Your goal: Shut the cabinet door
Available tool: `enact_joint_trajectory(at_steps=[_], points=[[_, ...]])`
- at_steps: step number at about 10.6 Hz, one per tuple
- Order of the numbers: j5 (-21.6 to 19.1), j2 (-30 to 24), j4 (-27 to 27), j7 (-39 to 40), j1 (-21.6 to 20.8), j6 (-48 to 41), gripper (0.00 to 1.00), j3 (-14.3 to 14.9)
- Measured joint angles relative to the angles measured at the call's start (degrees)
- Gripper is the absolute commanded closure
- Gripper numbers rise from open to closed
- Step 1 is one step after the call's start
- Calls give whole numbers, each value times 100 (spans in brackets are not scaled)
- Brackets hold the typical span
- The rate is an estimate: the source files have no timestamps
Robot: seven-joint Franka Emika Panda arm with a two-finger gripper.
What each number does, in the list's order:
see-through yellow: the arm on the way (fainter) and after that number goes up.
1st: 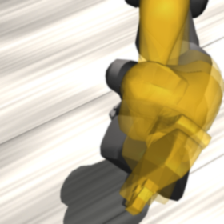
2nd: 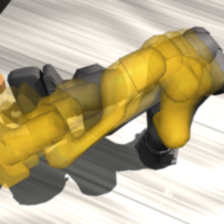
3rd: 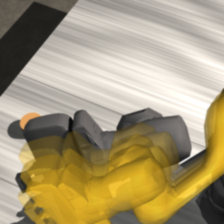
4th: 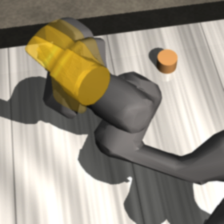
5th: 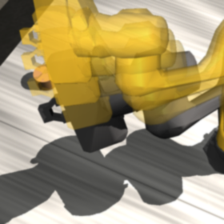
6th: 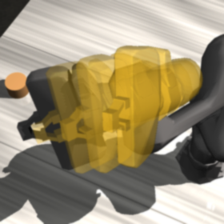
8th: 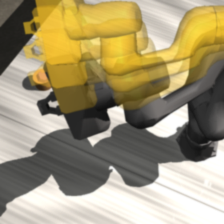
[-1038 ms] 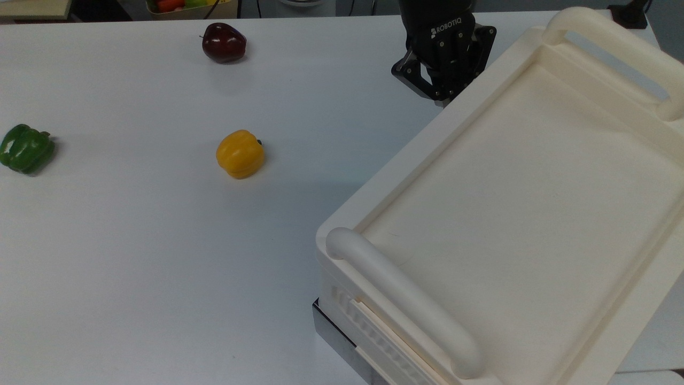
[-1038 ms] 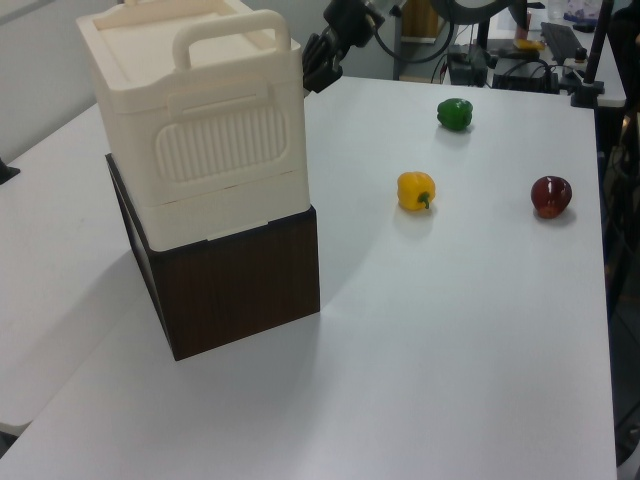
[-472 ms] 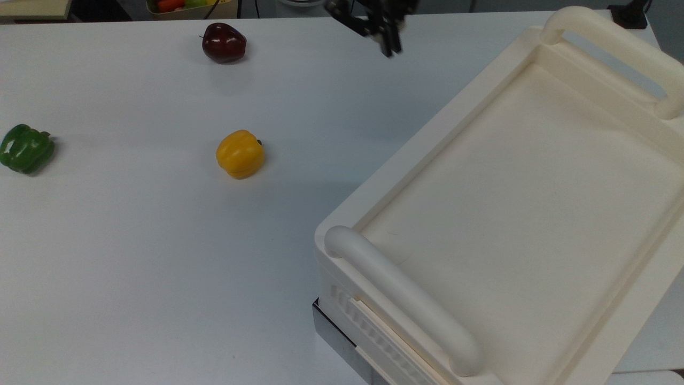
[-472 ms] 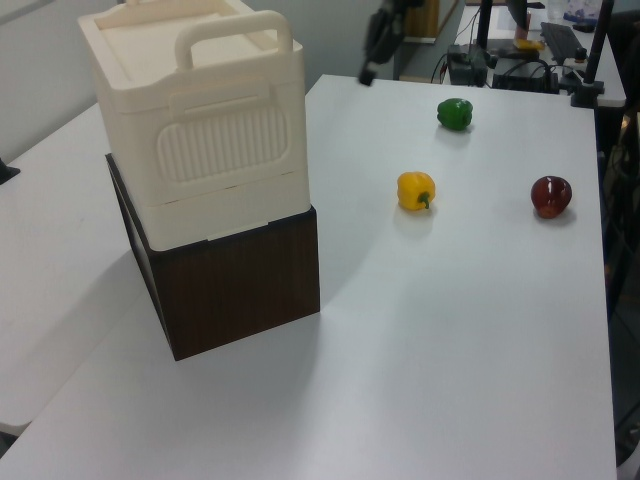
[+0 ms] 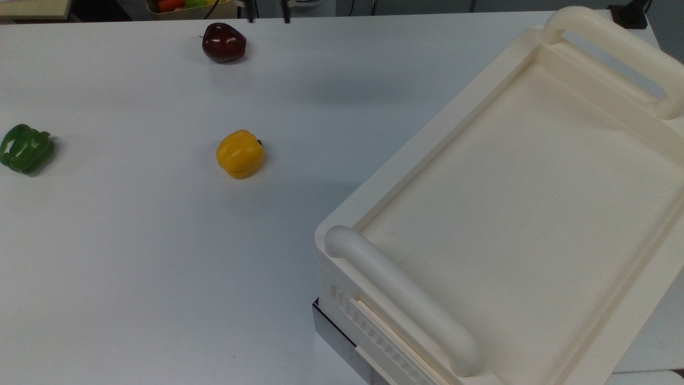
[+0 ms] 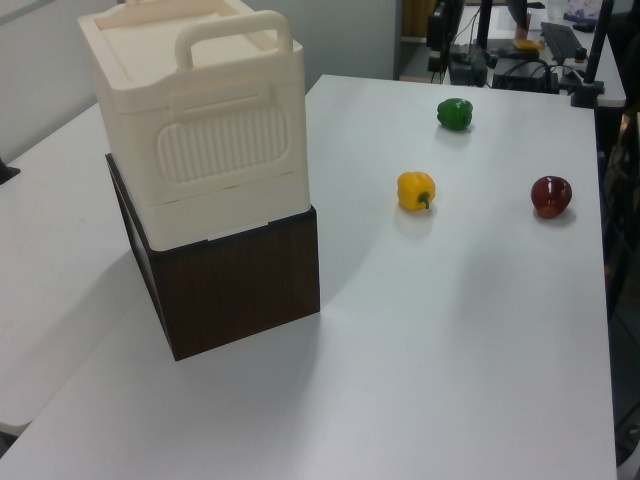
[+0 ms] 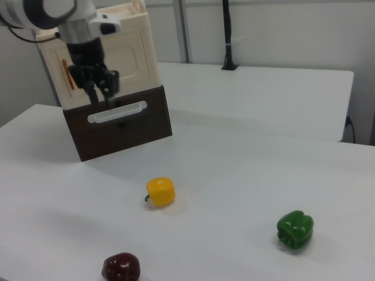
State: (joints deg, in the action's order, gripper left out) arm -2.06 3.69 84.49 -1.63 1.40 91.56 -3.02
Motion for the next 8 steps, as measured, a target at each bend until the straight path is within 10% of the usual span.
enact_joint_trajectory(at_steps=[4,8], points=[[42,-16,33,-11,40,-219,0,703],[42,-35,2,325,78,-625,0,740]])
